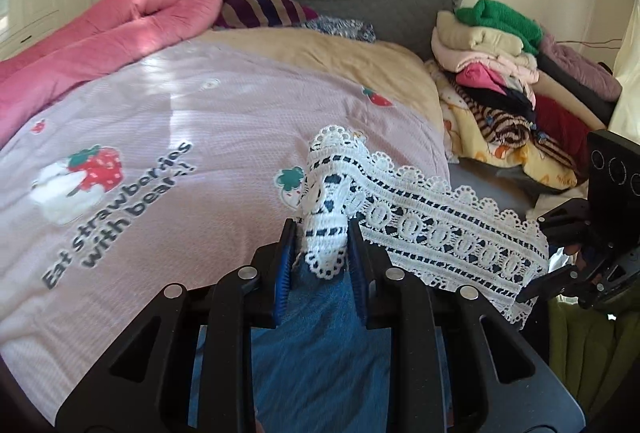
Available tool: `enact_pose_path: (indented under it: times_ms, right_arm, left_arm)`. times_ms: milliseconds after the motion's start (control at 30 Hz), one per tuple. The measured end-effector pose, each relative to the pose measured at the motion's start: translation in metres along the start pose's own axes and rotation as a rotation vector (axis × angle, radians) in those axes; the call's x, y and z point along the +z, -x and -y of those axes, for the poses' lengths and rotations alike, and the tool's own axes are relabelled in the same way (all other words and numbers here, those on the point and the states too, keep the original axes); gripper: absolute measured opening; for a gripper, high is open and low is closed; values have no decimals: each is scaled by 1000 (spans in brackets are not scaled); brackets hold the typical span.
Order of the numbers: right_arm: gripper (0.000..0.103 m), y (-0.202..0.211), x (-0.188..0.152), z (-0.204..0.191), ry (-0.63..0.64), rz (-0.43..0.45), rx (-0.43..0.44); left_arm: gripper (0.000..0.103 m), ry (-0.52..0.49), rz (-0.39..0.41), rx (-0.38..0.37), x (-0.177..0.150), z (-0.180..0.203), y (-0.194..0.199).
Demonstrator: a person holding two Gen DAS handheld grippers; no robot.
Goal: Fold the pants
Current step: 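Lift the lace hems with both grippers and raise them off the bed, then fold the lace hems over the pants with both grippers toward the waistband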
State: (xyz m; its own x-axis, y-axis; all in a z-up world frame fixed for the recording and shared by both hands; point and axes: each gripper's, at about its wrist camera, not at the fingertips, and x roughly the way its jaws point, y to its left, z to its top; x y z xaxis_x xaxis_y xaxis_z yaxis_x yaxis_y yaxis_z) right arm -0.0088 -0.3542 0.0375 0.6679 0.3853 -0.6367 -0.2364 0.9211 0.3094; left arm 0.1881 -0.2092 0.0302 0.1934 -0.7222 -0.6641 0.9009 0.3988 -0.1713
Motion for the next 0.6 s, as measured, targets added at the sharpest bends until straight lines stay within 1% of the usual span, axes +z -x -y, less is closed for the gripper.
enact_pose_path:
  times_ms: [100,333,600]
  right_arm:
    - [22,-1,4,-17,43,2,15]
    - [22,-16,13,-62,153,-19,55]
    - [21,-58,17,-113,272,-96,116]
  left_arm:
    - [18,13,19,14,-9,-5,17]
    - [18,91,69,48,-37,-26,56]
    - [18,214,141,93,-77,-60,103]
